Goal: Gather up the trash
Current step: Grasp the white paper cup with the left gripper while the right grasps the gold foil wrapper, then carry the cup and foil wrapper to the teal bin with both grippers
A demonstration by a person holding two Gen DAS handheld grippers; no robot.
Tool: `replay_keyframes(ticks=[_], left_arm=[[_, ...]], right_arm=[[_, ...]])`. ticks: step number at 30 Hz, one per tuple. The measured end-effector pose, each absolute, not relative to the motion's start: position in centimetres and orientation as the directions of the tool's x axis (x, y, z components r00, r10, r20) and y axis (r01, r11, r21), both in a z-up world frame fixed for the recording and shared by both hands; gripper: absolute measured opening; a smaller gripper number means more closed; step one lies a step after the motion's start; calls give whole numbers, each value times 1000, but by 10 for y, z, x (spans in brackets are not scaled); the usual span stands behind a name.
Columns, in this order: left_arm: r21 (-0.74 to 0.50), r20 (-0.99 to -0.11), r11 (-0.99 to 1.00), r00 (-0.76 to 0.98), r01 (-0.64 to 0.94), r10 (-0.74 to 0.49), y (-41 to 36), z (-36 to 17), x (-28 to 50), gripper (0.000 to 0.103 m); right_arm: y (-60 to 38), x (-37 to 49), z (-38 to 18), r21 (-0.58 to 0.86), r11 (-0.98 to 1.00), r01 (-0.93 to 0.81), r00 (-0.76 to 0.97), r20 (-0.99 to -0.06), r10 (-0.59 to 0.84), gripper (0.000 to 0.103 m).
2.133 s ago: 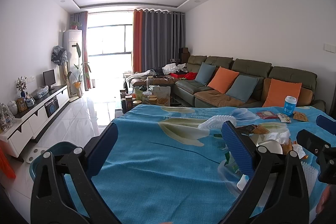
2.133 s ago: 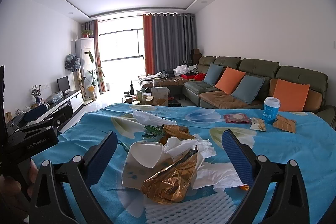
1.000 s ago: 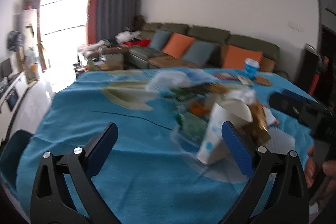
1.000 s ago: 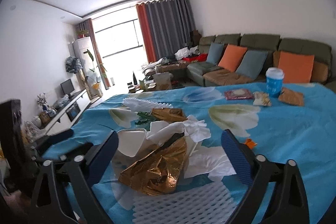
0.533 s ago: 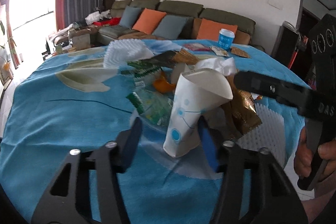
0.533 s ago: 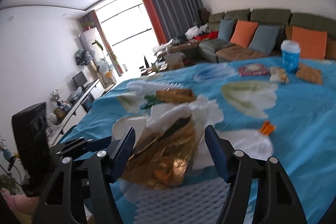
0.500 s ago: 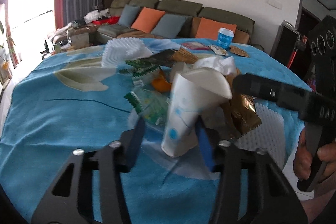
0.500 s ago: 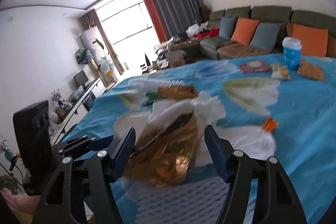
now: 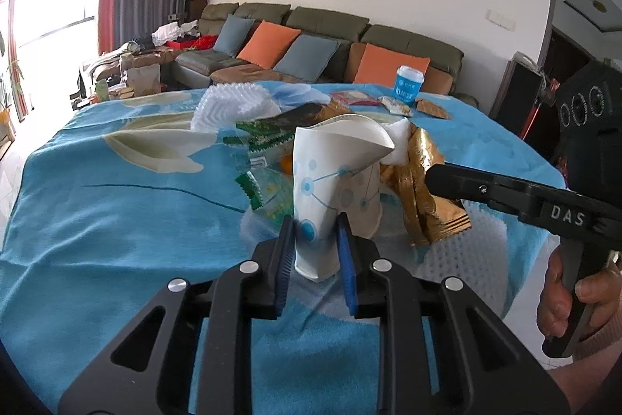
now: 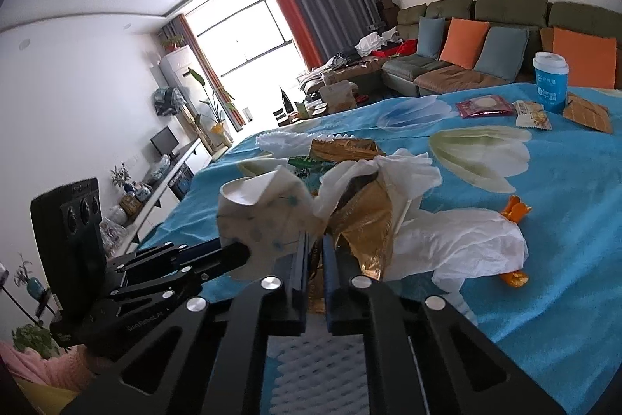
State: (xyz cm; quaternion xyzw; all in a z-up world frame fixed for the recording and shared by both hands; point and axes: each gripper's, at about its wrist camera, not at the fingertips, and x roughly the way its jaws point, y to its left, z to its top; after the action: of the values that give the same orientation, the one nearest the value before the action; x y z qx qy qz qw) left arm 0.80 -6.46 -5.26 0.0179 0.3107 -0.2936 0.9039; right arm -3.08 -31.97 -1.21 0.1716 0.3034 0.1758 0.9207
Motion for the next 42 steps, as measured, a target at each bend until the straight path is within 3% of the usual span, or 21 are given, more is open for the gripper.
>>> replay_keyframes(ticks=[14, 24, 42], left_arm=[[-179, -501, 885, 734, 430, -458, 15, -21, -19, 22], [-189, -477, 939, 809, 287, -343, 81, -10, -28, 22], [-177, -502, 980, 865, -88, -13, 228, -8, -59, 22]], right_arm=[[-303, -40, 23, 426, 847, -317, 750, -434, 499, 2], [-256, -25, 20, 411, 810, -418, 667, -467, 581, 2], [-101, 44, 36, 396, 600, -696, 424, -447, 787, 2]])
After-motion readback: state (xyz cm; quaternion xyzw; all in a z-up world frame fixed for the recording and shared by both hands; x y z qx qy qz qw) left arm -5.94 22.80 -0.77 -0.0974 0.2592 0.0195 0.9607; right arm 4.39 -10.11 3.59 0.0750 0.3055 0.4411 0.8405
